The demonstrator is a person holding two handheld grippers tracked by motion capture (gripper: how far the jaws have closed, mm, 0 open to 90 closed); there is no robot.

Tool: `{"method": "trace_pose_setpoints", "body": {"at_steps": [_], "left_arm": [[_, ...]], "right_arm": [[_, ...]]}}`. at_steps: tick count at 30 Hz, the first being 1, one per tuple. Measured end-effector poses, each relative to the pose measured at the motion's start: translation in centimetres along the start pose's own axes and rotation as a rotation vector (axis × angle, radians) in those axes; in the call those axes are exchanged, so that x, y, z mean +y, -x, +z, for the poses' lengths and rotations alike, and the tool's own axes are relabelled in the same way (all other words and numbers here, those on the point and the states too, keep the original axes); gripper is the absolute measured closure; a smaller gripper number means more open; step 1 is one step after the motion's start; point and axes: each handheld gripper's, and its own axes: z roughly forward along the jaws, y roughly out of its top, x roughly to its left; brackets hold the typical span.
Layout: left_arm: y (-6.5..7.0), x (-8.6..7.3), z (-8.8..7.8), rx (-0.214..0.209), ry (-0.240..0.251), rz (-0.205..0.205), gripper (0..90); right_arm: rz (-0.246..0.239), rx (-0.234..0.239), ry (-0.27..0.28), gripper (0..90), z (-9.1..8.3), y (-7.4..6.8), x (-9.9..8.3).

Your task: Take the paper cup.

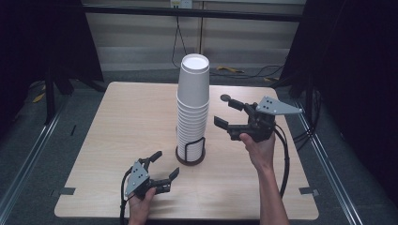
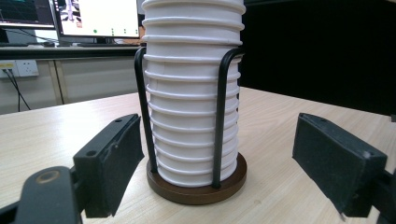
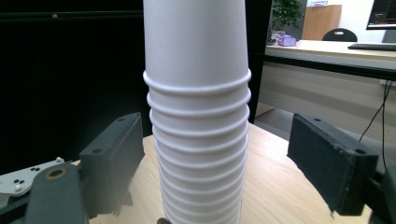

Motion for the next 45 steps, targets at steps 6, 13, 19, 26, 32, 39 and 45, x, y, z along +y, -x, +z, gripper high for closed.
{"method": "trace_pose_setpoints", "body": {"at_steps": [6,13,19,26,32,39,45], "left_arm": [[0.0,0.0,0.0,-0.001,0.0,0.001,15.7],[0.0,0.0,0.0,-0.001,0.0,0.001,15.7],[0.0,0.0,0.0,-0.002,0.001,0.001,15.6],[0.0,0.0,0.0,-0.003,0.002,-0.003,15.6],[0.0,0.0,0.0,-0.003,0.003,-0.003,15.6],[0.0,0.0,0.0,-0.004,0.003,-0.004,15.6],[0.0,0.0,0.0,-0.005,0.003,-0.004,15.6]], "right_arm": [[-0.001,0.037,-0.006,17.5,0.7,0.1,1.7],[-0.012,0.06,-0.017,16.2,1.5,0.2,3.6],[-0.038,0.097,-0.038,15.1,2.8,0.3,5.8],[-0.039,0.129,-0.061,16.0,4.1,0.2,7.3],[-0.047,0.144,-0.075,16.4,4.9,0.1,8.3],[-0.052,0.153,-0.116,15.4,6.1,0.4,9.2],[-0.06,0.151,-0.146,15.4,7.2,0.6,10.2]]}}
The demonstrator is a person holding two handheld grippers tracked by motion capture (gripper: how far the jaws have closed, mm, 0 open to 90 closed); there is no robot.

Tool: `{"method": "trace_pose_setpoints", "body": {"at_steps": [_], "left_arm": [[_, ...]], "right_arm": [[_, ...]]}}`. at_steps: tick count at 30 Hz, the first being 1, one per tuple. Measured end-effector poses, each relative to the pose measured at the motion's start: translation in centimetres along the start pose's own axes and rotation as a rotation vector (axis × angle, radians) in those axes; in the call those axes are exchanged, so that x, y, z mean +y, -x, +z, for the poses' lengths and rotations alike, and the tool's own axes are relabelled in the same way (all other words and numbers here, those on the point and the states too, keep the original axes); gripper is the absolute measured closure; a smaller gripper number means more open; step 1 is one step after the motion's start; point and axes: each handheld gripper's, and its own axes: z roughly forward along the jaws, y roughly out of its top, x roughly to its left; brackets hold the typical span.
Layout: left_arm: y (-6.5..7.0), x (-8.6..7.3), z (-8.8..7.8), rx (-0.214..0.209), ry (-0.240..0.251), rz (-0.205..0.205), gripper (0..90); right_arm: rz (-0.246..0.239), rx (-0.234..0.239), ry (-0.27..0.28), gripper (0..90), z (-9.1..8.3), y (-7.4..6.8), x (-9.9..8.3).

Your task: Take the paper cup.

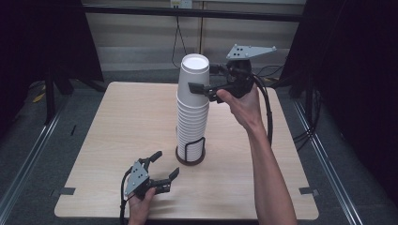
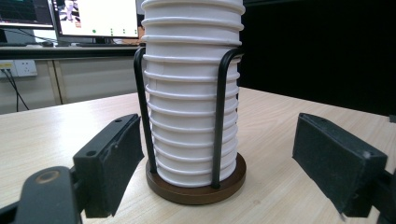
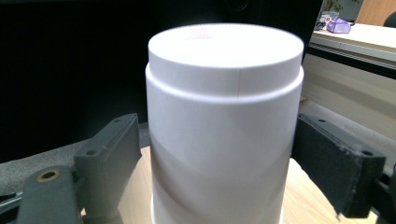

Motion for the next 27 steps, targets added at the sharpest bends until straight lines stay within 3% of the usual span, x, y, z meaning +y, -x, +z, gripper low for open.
{"method": "trace_pose_setpoints", "body": {"at_steps": [12,18,27], "left_arm": [[0.0,0.0,0.0,0.001,0.003,-0.004,15.6],[0.0,0.0,0.0,-0.001,0.001,-0.001,15.6],[0.0,0.0,0.0,-0.002,0.0,0.0,15.6]], "right_arm": [[-0.002,0.014,-0.037,14.4,1.4,0.1,1.0],[-0.009,-0.001,-0.06,20.6,1.7,-0.2,1.6],[-0.013,-0.007,-0.042,21.7,1.6,-0.2,1.7]]}}
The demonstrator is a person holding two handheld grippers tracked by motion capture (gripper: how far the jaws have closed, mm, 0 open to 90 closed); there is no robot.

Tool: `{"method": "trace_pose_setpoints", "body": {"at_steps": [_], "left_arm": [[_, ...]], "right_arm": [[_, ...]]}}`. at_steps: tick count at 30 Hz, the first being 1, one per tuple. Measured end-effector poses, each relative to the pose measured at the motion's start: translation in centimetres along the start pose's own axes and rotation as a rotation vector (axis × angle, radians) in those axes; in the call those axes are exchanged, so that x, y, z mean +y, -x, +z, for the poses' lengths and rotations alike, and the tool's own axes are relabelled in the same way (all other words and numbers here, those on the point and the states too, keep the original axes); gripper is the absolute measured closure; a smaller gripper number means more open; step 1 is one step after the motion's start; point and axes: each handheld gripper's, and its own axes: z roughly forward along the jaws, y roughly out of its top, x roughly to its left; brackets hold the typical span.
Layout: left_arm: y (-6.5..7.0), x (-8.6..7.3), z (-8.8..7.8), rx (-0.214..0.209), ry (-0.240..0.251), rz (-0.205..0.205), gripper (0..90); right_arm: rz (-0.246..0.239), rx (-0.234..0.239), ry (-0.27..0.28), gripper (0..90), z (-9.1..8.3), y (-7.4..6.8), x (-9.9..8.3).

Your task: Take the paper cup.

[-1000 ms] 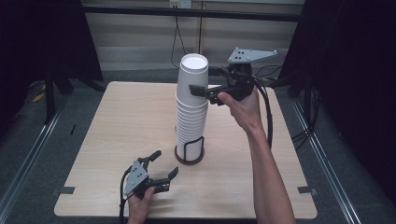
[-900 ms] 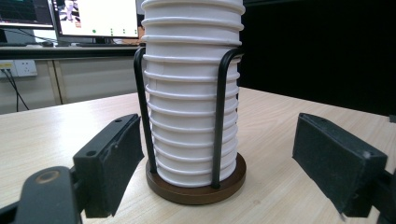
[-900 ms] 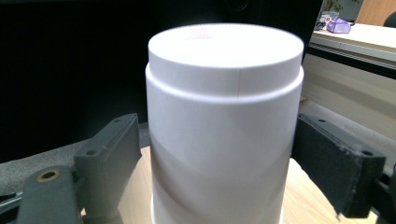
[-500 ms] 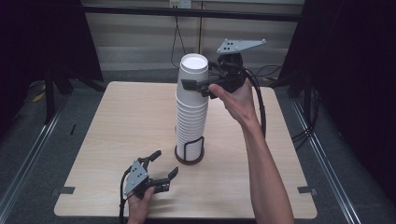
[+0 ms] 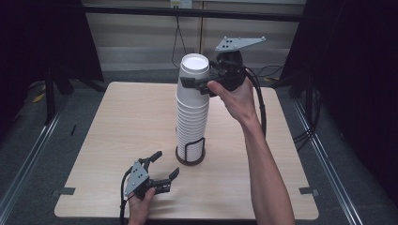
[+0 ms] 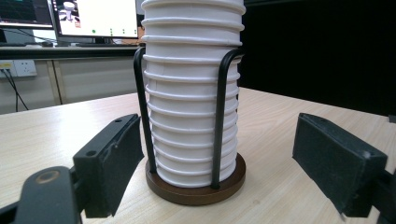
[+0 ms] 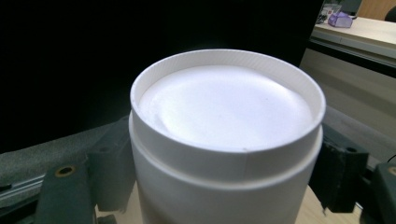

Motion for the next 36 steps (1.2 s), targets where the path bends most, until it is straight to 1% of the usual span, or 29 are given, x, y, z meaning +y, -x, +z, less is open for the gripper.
{"method": "trace_pose_setpoints", "body": {"at_steps": [2,15,22,25,28,32,36], "left_arm": [[0.0,0.0,0.0,0.0,0.0,0.0,15.6],[0.0,0.0,0.0,-0.001,-0.001,0.0,15.6],[0.0,0.0,0.0,-0.001,-0.001,0.0,15.6],[0.0,0.0,0.0,-0.001,-0.001,-0.001,15.6],[0.0,0.0,0.0,-0.001,-0.001,0.001,15.6],[0.0,0.0,0.0,0.0,-0.001,0.0,15.6],[0.0,0.0,0.0,-0.001,-0.001,0.0,15.6]], "right_arm": [[-0.005,-0.009,0.0,21.7,0.0,0.0,0.1],[0.006,-0.005,0.064,21.9,-0.8,0.1,0.6],[0.024,-0.01,0.11,22.0,-1.4,0.3,1.0],[0.031,-0.001,0.135,22.1,-1.6,0.2,1.1],[0.032,-0.002,0.154,22.1,-1.9,0.2,1.3],[0.03,-0.014,0.153,22.2,-2.1,0.2,1.4],[0.033,-0.014,0.176,22.3,-2.3,0.2,1.5]]}}
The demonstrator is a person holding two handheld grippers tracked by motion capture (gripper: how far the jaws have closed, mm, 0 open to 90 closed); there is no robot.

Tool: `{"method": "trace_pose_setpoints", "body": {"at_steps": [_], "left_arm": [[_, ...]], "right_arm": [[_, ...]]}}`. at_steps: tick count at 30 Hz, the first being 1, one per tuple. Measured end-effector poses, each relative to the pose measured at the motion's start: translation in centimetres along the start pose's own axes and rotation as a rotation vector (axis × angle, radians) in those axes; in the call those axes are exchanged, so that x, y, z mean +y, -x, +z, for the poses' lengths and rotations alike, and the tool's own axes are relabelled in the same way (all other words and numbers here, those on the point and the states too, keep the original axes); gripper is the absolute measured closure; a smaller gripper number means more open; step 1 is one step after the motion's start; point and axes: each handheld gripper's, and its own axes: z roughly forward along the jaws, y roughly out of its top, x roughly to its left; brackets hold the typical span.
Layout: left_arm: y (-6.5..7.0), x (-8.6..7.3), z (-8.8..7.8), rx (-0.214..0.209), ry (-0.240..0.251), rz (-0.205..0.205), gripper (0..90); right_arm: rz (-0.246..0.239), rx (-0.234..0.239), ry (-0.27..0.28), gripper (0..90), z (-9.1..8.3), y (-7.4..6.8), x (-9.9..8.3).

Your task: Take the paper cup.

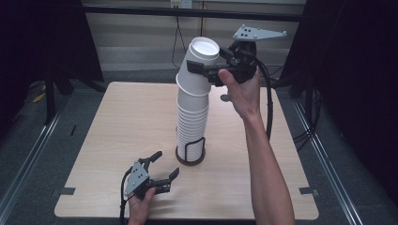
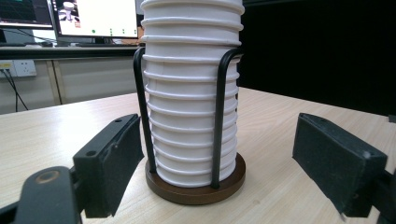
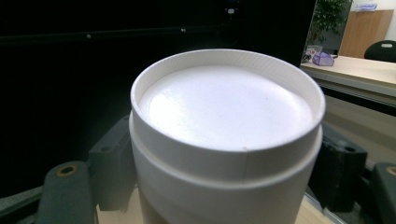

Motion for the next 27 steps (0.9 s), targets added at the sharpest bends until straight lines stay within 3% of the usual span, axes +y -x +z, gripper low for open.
{"method": "trace_pose_setpoints", "body": {"at_steps": [27], "left_arm": [[0.0,0.0,0.0,-0.001,-0.001,0.001,15.6]], "right_arm": [[0.029,-0.001,0.148,22.7,-3.4,0.3,1.1]]}}
